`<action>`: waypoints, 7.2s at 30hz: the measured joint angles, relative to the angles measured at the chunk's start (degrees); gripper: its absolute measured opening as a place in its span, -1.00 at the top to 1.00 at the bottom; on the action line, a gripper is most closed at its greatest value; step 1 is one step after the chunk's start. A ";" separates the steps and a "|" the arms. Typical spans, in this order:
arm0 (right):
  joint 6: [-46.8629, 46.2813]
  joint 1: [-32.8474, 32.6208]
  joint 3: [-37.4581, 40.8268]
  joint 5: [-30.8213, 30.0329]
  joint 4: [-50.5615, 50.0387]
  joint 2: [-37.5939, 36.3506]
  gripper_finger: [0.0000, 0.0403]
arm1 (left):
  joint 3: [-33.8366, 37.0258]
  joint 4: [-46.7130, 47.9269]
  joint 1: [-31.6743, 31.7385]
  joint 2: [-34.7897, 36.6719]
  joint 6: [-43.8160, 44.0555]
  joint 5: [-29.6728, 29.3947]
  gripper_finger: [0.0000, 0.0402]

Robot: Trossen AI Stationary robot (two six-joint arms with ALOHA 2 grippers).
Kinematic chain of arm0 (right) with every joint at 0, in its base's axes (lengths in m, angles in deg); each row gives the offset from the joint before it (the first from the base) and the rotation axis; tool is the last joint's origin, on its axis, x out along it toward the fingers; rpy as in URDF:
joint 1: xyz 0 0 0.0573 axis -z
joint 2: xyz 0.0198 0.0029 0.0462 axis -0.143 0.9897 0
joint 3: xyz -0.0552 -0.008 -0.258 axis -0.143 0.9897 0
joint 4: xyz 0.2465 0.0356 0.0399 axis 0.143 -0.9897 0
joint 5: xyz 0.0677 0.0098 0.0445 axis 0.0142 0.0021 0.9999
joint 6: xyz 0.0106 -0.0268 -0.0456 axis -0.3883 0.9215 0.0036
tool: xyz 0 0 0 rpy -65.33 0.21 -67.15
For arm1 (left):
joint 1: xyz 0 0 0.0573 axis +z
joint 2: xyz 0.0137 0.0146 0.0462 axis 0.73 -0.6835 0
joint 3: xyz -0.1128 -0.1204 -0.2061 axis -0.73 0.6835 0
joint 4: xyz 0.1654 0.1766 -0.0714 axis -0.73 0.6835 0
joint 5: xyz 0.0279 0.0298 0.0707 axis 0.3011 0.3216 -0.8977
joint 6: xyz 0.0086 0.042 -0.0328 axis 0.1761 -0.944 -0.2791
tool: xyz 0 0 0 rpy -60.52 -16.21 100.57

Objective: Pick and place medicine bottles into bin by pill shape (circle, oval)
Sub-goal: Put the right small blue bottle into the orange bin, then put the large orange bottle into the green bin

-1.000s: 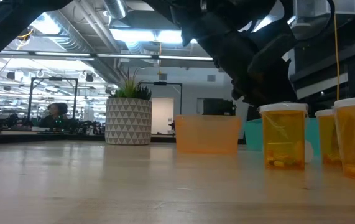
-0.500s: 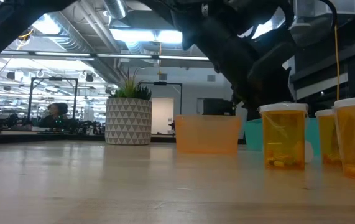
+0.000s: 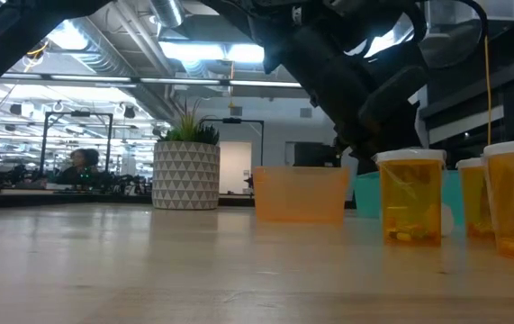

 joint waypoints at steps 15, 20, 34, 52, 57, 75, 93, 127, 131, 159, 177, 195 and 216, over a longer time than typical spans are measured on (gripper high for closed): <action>0.00 0.02 0.00 -0.02 0.00 0.00 -0.13 | 0.01 3.28 0.29 8.16 3.12 -2.21 0.52; 0.00 0.00 0.00 -0.23 0.00 0.00 -0.13 | -0.12 8.85 2.60 15.09 2.89 -5.36 0.52; 0.00 0.02 -0.02 -0.63 0.02 0.02 -0.13 | 0.02 31.90 11.87 19.26 -0.66 -1.87 0.52; 0.00 0.01 -0.02 -3.54 -0.01 0.09 -0.13 | 4.85 44.91 10.50 26.15 -5.02 -1.90 0.53; 0.11 0.02 -0.02 -3.62 0.02 0.09 -0.13 | 18.09 35.19 8.93 36.81 0.53 -3.55 0.53; -0.13 0.02 -0.02 -5.05 0.33 0.13 -0.13 | 31.12 -4.13 7.76 29.92 2.68 -6.83 0.53; 0.02 0.04 0.00 -4.98 0.57 0.17 -0.13 | 23.39 -3.93 14.32 17.62 -1.71 -4.85 0.53; 0.15 0.04 0.00 -4.91 0.55 0.17 -0.13 | 23.39 -6.71 13.51 14.95 -2.13 -4.30 0.45; 0.15 0.04 0.00 -4.54 0.52 0.17 -0.13 | 23.39 -6.71 13.55 14.95 -2.11 -4.23 0.34; 0.22 0.04 0.00 -4.34 0.50 0.17 -0.13 | -5.00 25.15 10.12 15.02 2.56 -4.00 0.07; -10.37 -2.10 17.73 6.03 1.00 0.15 -0.13 | -11.47 48.02 -2.40 15.56 10.84 1.08 0.07; 1.81 -0.92 52.43 14.11 31.90 0.13 -0.13 | -11.50 62.46 -8.89 32.10 18.42 -16.57 0.07; -10.16 5.43 58.84 13.18 41.05 0.13 -0.58 | -10.56 70.38 -10.51 50.68 15.99 -25.87 0.07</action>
